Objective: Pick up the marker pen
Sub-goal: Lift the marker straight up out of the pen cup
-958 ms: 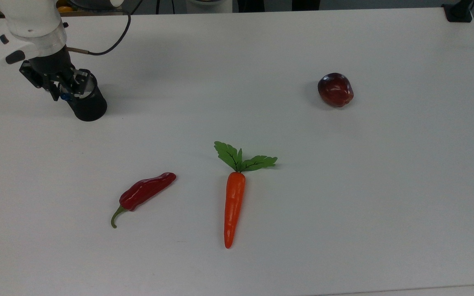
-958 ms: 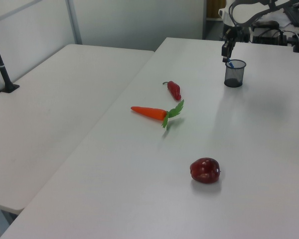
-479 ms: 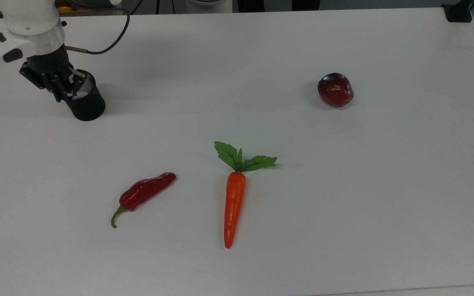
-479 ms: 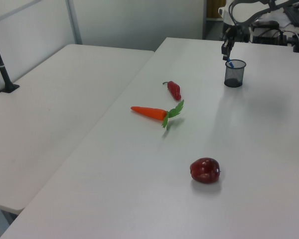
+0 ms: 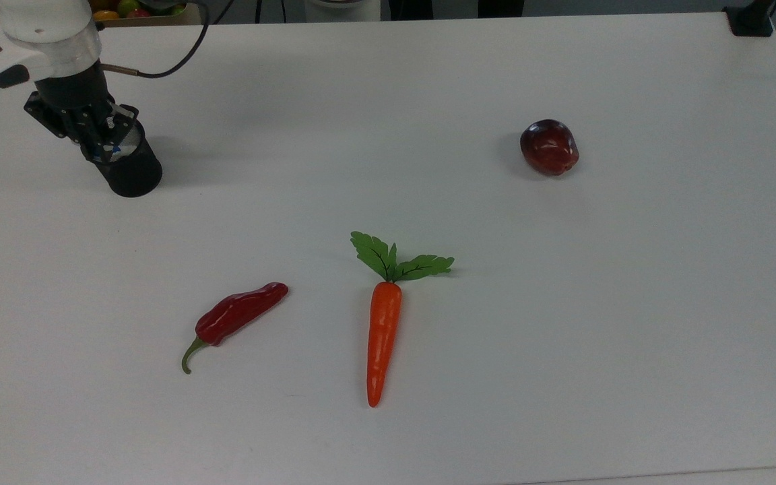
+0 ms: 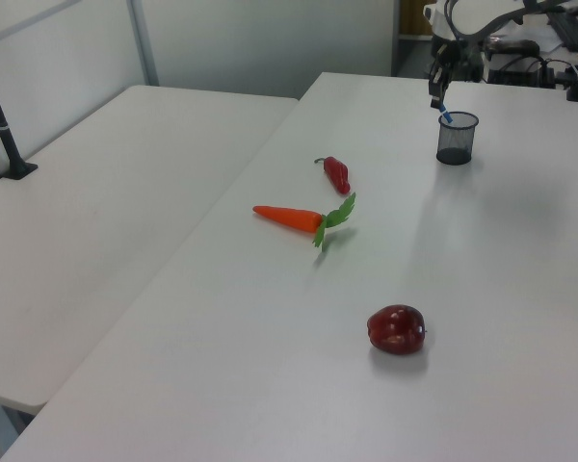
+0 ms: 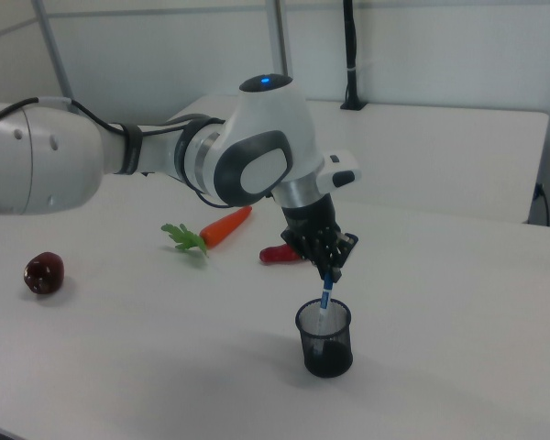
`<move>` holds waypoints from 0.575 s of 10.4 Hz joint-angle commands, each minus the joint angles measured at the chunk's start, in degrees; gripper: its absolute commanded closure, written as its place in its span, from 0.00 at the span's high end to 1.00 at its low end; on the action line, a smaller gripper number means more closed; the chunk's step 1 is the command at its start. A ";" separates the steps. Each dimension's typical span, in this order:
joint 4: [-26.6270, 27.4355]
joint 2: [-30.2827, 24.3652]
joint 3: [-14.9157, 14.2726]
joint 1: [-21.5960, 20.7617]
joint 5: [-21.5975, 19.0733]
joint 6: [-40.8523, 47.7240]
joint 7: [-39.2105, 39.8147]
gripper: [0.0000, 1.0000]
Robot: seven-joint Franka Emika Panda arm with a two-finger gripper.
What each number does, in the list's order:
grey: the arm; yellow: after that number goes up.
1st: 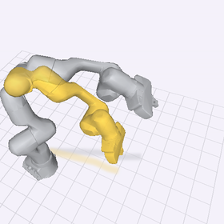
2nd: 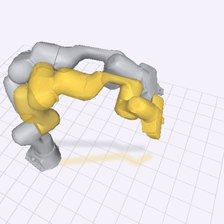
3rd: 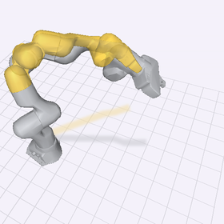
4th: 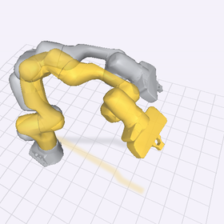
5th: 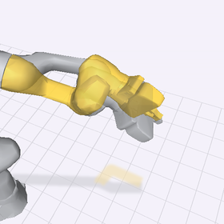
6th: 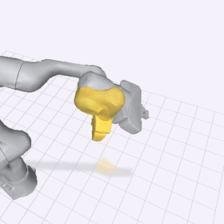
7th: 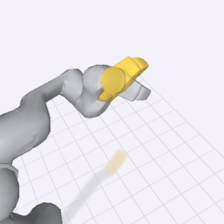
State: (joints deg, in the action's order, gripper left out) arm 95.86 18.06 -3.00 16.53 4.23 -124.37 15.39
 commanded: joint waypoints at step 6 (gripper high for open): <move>-5.41 -7.76 0.09 0.79 -0.18 5.10 -1.23 0.03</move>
State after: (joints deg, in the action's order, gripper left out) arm 90.83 12.84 -3.06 17.76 4.22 -120.96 15.34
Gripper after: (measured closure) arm 0.828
